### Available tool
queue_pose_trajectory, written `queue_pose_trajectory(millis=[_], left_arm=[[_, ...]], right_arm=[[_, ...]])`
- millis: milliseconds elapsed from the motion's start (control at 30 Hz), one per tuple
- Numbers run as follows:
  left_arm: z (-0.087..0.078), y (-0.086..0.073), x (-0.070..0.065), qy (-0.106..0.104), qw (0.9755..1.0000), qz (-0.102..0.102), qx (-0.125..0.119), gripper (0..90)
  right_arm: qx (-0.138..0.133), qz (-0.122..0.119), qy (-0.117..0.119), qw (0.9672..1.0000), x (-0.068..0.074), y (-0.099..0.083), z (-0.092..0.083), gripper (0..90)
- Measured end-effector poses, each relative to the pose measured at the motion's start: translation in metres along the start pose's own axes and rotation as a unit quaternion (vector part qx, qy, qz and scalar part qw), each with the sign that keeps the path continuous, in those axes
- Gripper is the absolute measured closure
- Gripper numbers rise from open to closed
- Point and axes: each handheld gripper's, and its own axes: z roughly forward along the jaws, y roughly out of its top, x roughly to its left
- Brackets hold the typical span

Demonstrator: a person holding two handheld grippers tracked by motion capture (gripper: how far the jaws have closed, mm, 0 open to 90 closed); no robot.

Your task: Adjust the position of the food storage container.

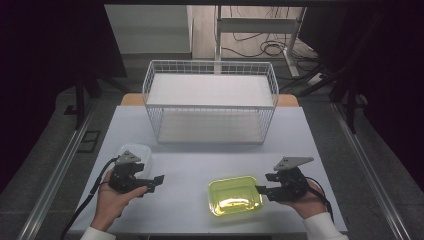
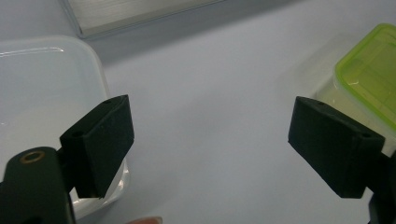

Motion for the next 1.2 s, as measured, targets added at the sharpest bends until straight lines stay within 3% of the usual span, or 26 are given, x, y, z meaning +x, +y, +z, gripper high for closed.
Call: queue_pose_trajectory(millis=[67, 200, 267, 300, 333, 367, 567, 600, 633, 700, 733, 767, 800, 967, 1000, 1133, 1200], left_arm=[[0.0, 0.0, 0.0, -0.001, 1.0, 0.0, 0.0, 14.1], [0.002, 0.0, -0.001, -0.004, 1.0, 0.0, 0.003, 14.1], [0.003, 0.0, -0.001, -0.005, 1.0, 0.002, 0.005, 14.1], [0.003, 0.0, -0.001, -0.005, 1.0, 0.002, 0.005, 14.1], [0.003, 0.0, -0.001, -0.005, 1.0, 0.001, 0.005, 14.1], [0.003, 0.0, -0.001, -0.005, 1.0, 0.002, 0.005, 14.1], [0.005, -0.001, -0.002, -0.009, 0.9999, 0.004, 0.008, 14.0], [0.005, -0.001, -0.003, -0.009, 0.9999, 0.005, 0.01, 14.0], [0.005, -0.001, -0.003, -0.009, 0.9999, 0.005, 0.01, 13.9], [0.005, -0.001, -0.003, -0.009, 0.9999, 0.004, 0.01, 13.9], [0.006, -0.001, -0.003, -0.01, 0.9999, 0.003, 0.011, 13.9], [0.006, -0.001, -0.003, -0.01, 0.9999, 0.003, 0.011, 13.9], [0.006, -0.001, -0.004, -0.011, 0.9999, 0.004, 0.012, 13.9], [0.007, -0.001, -0.004, -0.011, 0.9998, 0.005, 0.014, 13.8], [0.007, -0.002, -0.004, -0.007, 0.9999, 0.005, 0.013, 13.7], [0.006, -0.002, -0.005, -0.005, 0.9999, 0.005, 0.009, 13.7], [0.006, -0.002, -0.005, -0.005, 0.9999, 0.007, 0.011, 13.5]], right_arm=[[0.005, -0.007, 0.004, 1.0, 0.003, 0.001, 0.001, 43.9], [0.022, -0.045, 0.026, 0.9984, 0.018, 0.004, 0.004, 49.5], [0.038, -0.078, 0.055, 0.9947, 0.032, 0.007, 0.007, 57.1], [0.038, -0.078, 0.055, 0.9947, 0.032, 0.007, 0.007, 57.1], [0.049, -0.1, 0.072, 0.9912, 0.041, 0.007, 0.011, 61.9], [0.049, -0.1, 0.072, 0.9912, 0.041, 0.007, 0.011, 61.9], [0.088, -0.164, 0.115, 0.9759, 0.066, 0.006, 0.025, 76.2], [0.105, -0.174, 0.124, 0.9712, 0.072, 0.004, 0.031, 80.9], [0.105, -0.174, 0.124, 0.9712, 0.072, 0.004, 0.031, 80.9], [0.124, -0.184, 0.132, 0.966, 0.076, 0.002, 0.038, 85.1], [0.141, -0.198, 0.138, 0.9602, 0.079, -0.001, 0.044, 87.8], [0.141, -0.198, 0.138, 0.9602, 0.079, -0.001, 0.044, 87.8], [0.154, -0.204, 0.138, 0.9568, 0.081, -0.003, 0.05, 88.5], [0.175, -0.209, 0.118, 0.9549, 0.084, -0.004, 0.059, 88.6], [0.177, -0.214, 0.104, 0.955, 0.084, -0.003, 0.061, 88.8], [0.17, -0.223, 0.104, 0.9543, 0.083, -0.002, 0.063, 88.8], [0.167, -0.221, 0.1, 0.9555, 0.081, -0.001, 0.066, 88.8]])
